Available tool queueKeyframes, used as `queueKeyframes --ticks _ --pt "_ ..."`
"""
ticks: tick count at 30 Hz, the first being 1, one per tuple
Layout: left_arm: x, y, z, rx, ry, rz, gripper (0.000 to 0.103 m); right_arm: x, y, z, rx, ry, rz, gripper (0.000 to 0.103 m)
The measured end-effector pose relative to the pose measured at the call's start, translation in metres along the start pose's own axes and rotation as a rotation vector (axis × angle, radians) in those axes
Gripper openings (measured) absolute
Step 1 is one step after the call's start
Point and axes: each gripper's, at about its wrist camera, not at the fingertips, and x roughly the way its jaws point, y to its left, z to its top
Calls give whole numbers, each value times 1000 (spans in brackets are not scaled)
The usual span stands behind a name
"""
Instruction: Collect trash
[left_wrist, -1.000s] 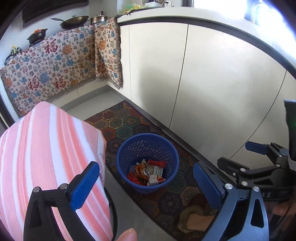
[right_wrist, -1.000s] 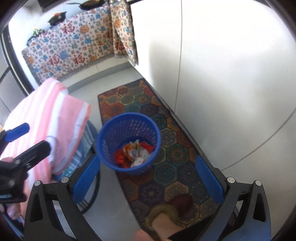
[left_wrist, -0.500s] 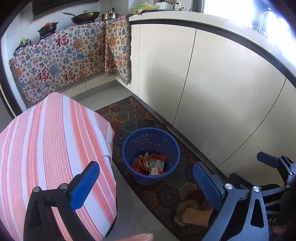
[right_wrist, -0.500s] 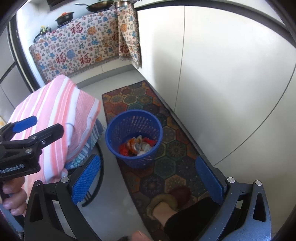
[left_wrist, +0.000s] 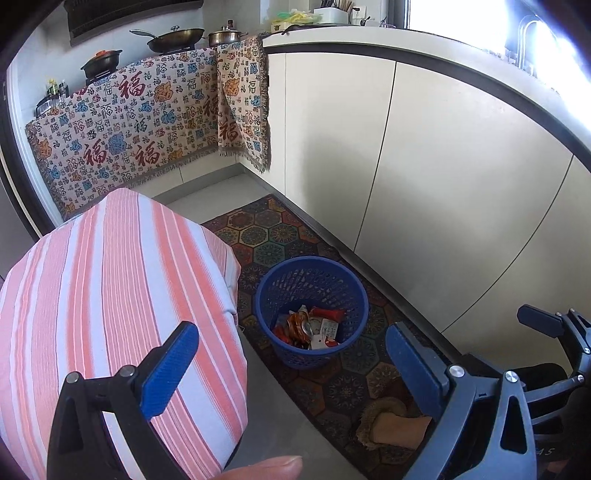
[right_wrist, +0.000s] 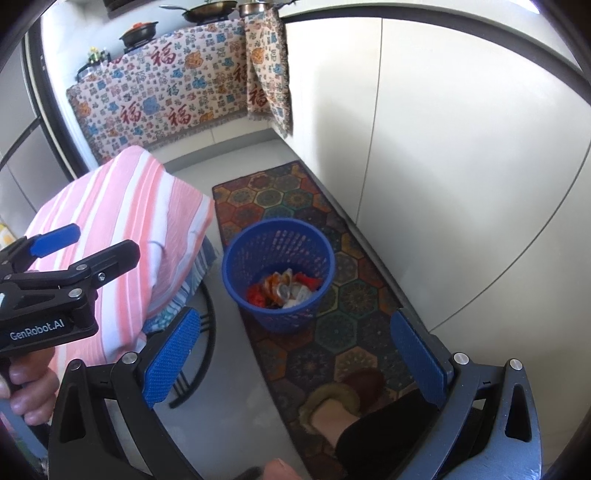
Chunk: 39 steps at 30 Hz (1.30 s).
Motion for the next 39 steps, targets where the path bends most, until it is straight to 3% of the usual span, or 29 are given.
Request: queueKeyframes --ticks 39 --pt "2 -6 -1 18 6 14 103 -2 2 -1 -6 8 3 103"
